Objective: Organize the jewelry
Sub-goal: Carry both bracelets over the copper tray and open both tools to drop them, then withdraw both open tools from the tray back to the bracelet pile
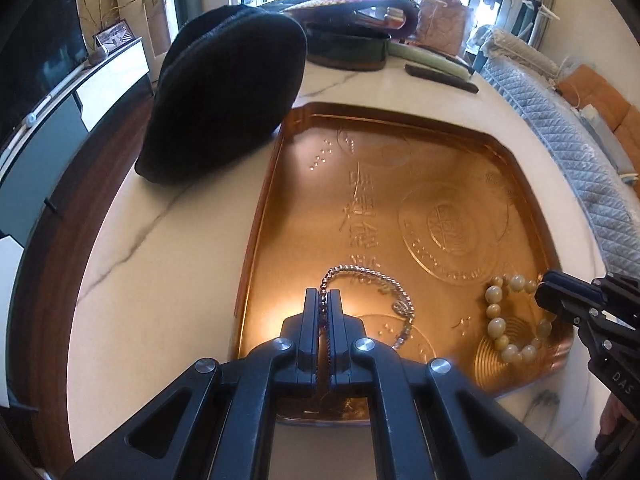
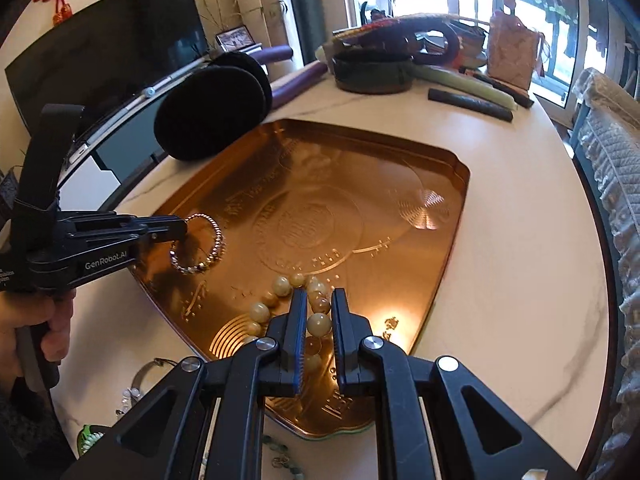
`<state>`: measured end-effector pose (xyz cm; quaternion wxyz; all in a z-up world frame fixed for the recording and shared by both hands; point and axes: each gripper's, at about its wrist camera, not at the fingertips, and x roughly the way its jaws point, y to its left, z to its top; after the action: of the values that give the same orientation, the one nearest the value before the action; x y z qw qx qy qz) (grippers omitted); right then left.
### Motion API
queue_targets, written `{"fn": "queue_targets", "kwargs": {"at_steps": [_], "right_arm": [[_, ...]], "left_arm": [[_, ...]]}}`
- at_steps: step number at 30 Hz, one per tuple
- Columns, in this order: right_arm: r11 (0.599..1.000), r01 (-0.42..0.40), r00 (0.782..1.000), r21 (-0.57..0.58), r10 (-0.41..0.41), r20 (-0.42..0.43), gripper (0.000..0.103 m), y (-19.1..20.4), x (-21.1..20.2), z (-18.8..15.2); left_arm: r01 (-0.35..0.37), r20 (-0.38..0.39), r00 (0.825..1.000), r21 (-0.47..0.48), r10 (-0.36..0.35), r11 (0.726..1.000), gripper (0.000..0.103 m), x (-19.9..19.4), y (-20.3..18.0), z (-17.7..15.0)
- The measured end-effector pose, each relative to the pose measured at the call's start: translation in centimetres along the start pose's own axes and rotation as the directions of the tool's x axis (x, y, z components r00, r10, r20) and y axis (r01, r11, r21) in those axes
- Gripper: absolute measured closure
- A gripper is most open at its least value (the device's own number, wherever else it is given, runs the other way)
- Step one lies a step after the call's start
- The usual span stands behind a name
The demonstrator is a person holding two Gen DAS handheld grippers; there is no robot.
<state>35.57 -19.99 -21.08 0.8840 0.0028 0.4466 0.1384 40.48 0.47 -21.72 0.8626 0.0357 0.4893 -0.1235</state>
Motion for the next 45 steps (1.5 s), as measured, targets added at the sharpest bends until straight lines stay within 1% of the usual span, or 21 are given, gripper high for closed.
{"fn": "queue_targets", "kwargs": {"at_steps": [6, 8, 9, 10, 11, 12, 13, 14, 16, 19, 23, 26, 28, 30, 32, 35, 37, 40, 42, 44, 45], "right_arm": [[0.998, 0.052, 0.998, -0.043, -0.053, -0.018, 0.091, 0.6, 0.3, -0.7], [0.995, 0.074, 0.997, -0.071, -0.075, 0.0, 0.086, 1.1, -0.4, -0.7], [0.995, 0.075, 0.997, -0.069, -0.075, 0.005, 0.074, 1.2, -0.7, -0.6], [0.996, 0.071, 0.997, -0.06, -0.07, 0.013, 0.055, 1.1, -1.2, -0.6], [0.997, 0.064, 0.998, -0.047, -0.063, 0.027, 0.045, 1.1, -1.8, -0.5], [0.998, 0.063, 0.997, -0.032, -0.062, 0.046, 0.027, 1.0, -2.6, -0.5], [0.997, 0.068, 0.996, -0.024, -0.066, 0.061, 0.018, 1.0, -3.3, -0.6], [0.997, 0.071, 0.995, -0.018, -0.069, 0.074, 0.015, 1.1, -3.9, -0.6], [0.998, 0.065, 0.993, -0.009, -0.064, 0.097, 0.01, 1.3, -5.2, -0.4], [0.996, 0.093, 0.985, 0.003, -0.092, 0.146, 0.001, 1.8, -7.0, -0.6], [0.989, 0.147, 0.966, 0.01, -0.146, 0.215, 0.0, 2.8, -9.3, -1.5], [0.994, 0.108, 0.96, -0.013, -0.1, 0.262, 0.0, 3.3, -10.8, -2.4], [0.997, 0.071, 0.955, 0.011, -0.071, 0.288, 0.0, 3.1, -11.9, -3.1], [0.999, 0.037, 0.955, 0.009, -0.038, 0.293, 0.0, 2.9, -12.7, -3.5], [0.998, 0.05, 0.962, -0.046, -0.036, 0.271, 0.0, 3.3, -13.5, -3.8], [0.991, 0.087, 0.963, -0.106, -0.057, 0.264, 0.0, 3.8, -14.6, -4.8], [0.992, 0.067, 0.964, -0.108, -0.037, 0.263, 0.0, 3.6, -15.2, -5.5], [0.995, 0.042, 0.978, -0.093, -0.022, 0.207, 0.0, 3.2, -15.1, -6.7], [0.989, 0.105, 0.981, -0.1, -0.087, 0.172, 0.0, 3.2, -14.3, -7.6], [0.974, 0.196, 0.971, -0.115, -0.176, 0.163, 0.0, 3.4, -13.7, -8.3], [0.971, 0.2, 0.97, -0.13, -0.178, 0.163, 0.0, 3.4, -13.3, -8.5]], "left_arm": [[-0.031, 0.01, 0.999, 0.045, 0.03, 0.999, 0.099, -0.1, -1.2, -0.3], [-0.025, 0.017, 1.0, 0.054, 0.024, 0.998, 0.096, -0.3, -1.5, -0.4], [-0.024, 0.024, 0.999, 0.059, 0.022, 0.998, 0.094, -0.5, -1.5, -0.5], [-0.031, 0.036, 0.999, 0.073, 0.029, 0.997, 0.089, -0.9, -1.7, -0.7], [-0.041, 0.047, 0.998, 0.083, 0.037, 0.996, 0.086, -1.3, -1.9, -0.8], [-0.055, 0.072, 0.996, 0.098, 0.049, 0.994, 0.077, -1.9, -2.2, -0.9], [-0.066, 0.09, 0.994, 0.108, 0.056, 0.992, 0.064, -2.4, -2.5, -1.0], [-0.084, 0.131, 0.989, 0.119, 0.069, 0.989, 0.057, -3.3, -2.8, -1.2], [-0.118, 0.226, 0.97, 0.126, 0.087, 0.985, 0.033, -5.3, -3.3, -1.6], [-0.158, 0.329, 0.937, 0.109, 0.115, 0.981, 0.016, -8.0, -3.5, -2.2], [-0.107, 0.376, 0.924, 0.085, 0.068, 0.991, 0.012, -10.4, -3.1, -2.8], [-0.029, 0.428, 0.904, 0.037, 0.01, 0.999, 0.012, -12.7, -2.4, -3.4], [-0.012, 0.428, 0.904, 0.026, 0.0, 1.0, 0.012, -13.9, -2.3, -3.5], [-0.058, 0.4, 0.916, 0.032, 0.041, 0.998, 0.009, -14.9, -2.7, -4.1], [-0.095, 0.355, 0.932, 0.049, 0.072, 0.994, 0.007, -15.7, -3.0, -4.8], [-0.031, 0.33, 0.944, 0.087, 0.001, 0.996, 0.006, -16.7, -3.1, -6.5], [-0.036, 0.334, 0.943, 0.096, 0.002, 0.995, 0.002, -17.3, -3.2, -8.0], [-0.071, 0.34, 0.94, 0.131, 0.022, 0.989, 0.002, -17.7, -3.8, -8.8], [-0.064, 0.321, 0.947, 0.163, 0.008, 0.984, 0.002, -17.1, -4.1, -8.6], [-0.01, 0.265, 0.963, 0.186, -0.04, 0.983, 0.002, -15.9, -4.4, -8.3], [0.014, 0.23, 0.971, 0.19, -0.058, 0.982, 0.002, -15.2, -4.4, -8.2]]}}
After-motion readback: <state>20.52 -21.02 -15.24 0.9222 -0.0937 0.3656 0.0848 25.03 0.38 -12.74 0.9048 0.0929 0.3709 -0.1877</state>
